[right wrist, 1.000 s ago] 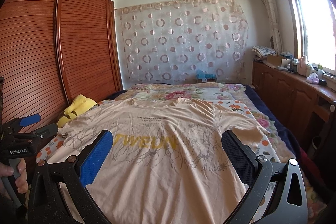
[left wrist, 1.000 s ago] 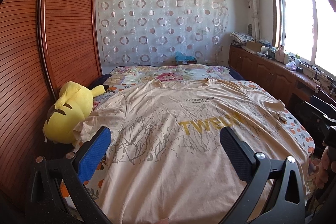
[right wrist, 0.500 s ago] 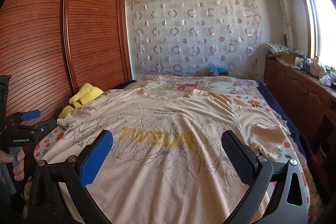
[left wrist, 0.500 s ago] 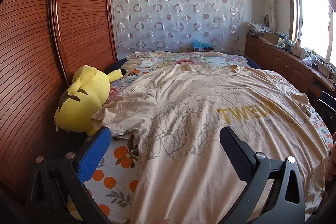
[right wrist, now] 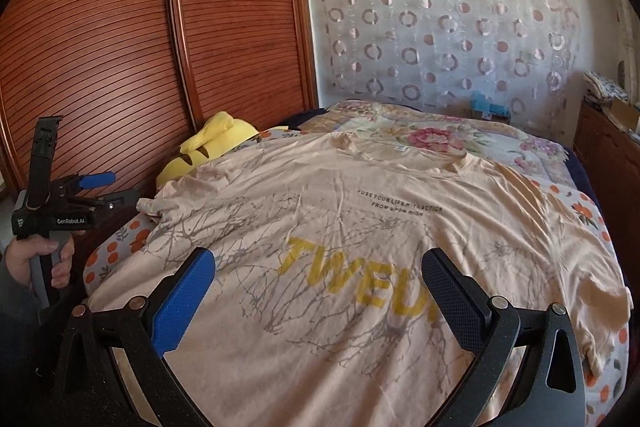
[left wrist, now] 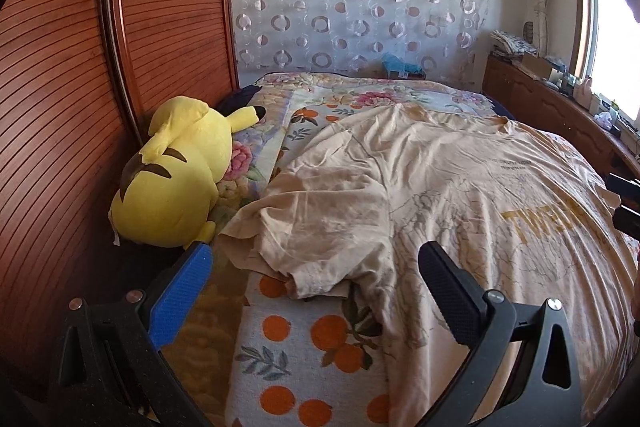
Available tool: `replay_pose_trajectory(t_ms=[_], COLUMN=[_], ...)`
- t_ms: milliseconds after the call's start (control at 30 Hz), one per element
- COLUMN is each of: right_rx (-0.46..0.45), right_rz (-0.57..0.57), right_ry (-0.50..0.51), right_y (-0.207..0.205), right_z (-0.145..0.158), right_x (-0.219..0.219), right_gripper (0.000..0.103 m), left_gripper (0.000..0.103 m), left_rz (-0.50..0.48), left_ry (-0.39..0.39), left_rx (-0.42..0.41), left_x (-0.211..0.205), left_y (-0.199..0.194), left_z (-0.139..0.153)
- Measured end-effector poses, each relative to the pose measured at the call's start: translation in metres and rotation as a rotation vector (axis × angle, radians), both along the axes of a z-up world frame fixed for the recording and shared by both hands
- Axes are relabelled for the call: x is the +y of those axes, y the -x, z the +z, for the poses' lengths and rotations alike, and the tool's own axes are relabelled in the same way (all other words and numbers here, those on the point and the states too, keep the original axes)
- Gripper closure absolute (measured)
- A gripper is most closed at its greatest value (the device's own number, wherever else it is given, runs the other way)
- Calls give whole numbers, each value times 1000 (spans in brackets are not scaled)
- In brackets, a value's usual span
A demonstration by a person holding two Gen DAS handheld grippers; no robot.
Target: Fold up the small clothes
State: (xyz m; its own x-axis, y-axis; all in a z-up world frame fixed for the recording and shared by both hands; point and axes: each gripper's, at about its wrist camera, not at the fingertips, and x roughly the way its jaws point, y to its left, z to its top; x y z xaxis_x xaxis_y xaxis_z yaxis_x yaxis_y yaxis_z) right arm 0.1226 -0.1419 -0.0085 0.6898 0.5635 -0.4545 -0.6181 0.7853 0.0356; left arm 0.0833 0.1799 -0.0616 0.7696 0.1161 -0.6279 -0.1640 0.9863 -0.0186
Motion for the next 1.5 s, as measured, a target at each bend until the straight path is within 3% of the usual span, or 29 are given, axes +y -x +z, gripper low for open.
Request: replay_pose_trajectory(t_ms=[200,300,433,667,767,833,867,900,967,1100,1300,1500], right_rx=[53,74,119,167,185,197,205,214,228,252,253,238], right_rz=[66,89,114,136,141,141,142,142,140,134,112,74], right_ry=[34,47,59,71,60,52,48,46,47,50,31,13], right_y=[-22,-28,-49,-79,-86,-92,-95,-98,-102,-110,-115,-112], right_z=[3,4,7,15,21,22,22,22,20,15,20,22], right_x=[4,8,11,13,8,5,3,1,1,-5,-15,-24], right_gripper=[0,0,0,0,0,0,0,0,0,0,0,0], left_gripper=[16,17,17,20,31,43,54,65,77,93,99,99], left_rz=[20,48,65,86,75,63,63,66,73,86,25,-126], left_ry=[127,149,256,362,389,414,419,412,371,280,235,195], left_rx=[74,112,156,246,254,247,239,233,222,234,195,138], left_x=[34,47,67,79,76,77,77,76,72,64,47,1], left_y=[-20,-31,-47,-74,-75,-74,-73,-74,-72,-75,-77,-96], left_z=[-19,-27,-37,-58,-59,-57,-55,-52,-46,-38,-12,30])
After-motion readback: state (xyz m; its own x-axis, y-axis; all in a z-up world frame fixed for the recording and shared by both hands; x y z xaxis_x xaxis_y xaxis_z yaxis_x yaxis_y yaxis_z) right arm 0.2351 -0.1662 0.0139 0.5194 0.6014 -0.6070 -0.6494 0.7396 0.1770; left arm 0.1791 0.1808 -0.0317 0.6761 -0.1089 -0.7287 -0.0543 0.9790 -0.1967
